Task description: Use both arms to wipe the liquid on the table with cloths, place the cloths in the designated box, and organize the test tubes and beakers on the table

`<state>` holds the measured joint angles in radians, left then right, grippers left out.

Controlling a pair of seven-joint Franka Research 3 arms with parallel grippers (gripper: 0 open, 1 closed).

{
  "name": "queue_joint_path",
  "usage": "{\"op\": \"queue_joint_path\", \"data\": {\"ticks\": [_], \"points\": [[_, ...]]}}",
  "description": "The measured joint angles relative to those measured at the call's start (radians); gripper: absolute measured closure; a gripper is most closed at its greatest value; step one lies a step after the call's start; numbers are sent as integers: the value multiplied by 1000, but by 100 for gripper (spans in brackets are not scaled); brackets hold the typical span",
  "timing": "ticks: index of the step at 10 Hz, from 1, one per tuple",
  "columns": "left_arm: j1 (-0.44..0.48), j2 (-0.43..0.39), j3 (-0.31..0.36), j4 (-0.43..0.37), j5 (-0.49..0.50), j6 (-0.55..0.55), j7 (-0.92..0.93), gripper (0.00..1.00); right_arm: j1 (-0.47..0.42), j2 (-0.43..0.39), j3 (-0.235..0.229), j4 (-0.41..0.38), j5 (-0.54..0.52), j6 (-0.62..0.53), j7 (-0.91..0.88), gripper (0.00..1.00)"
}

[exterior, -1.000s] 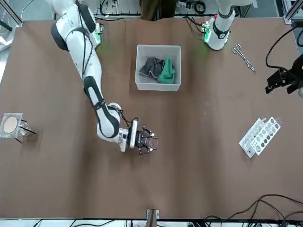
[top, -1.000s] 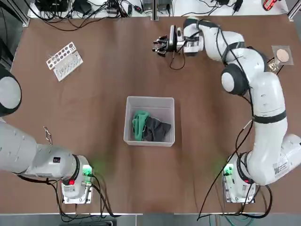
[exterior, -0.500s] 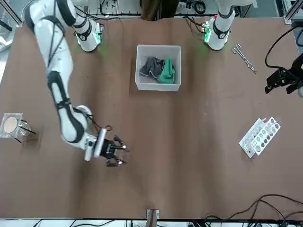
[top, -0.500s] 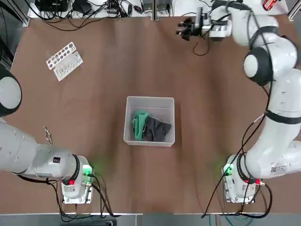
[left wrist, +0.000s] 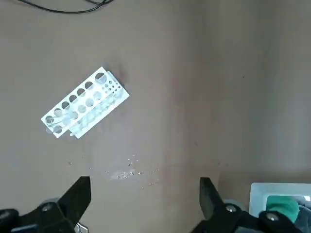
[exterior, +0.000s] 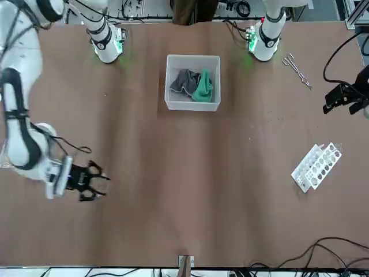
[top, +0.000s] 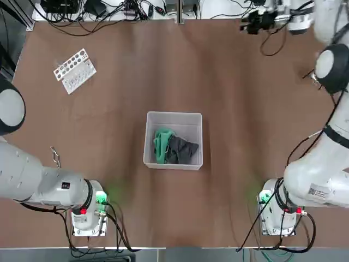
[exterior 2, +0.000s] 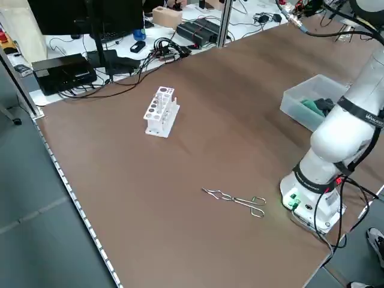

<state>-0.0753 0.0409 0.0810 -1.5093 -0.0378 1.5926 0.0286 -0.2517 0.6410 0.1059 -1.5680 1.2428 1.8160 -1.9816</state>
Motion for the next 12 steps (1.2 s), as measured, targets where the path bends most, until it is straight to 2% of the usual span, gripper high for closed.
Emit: {"op": "queue_joint_path", "data": {"ticks": [3,7,12], "points": [[0,0,0,0,0,0,0,1,-171,-20,-1,60,-129,-131,35,50],[0,0,0,1,0,-1,0,1,-361,-20,-2,99,-201,-228,35,50],[0,0,0,1,0,-1,0,1,-501,4,-3,172,-251,-307,36,50]]}}
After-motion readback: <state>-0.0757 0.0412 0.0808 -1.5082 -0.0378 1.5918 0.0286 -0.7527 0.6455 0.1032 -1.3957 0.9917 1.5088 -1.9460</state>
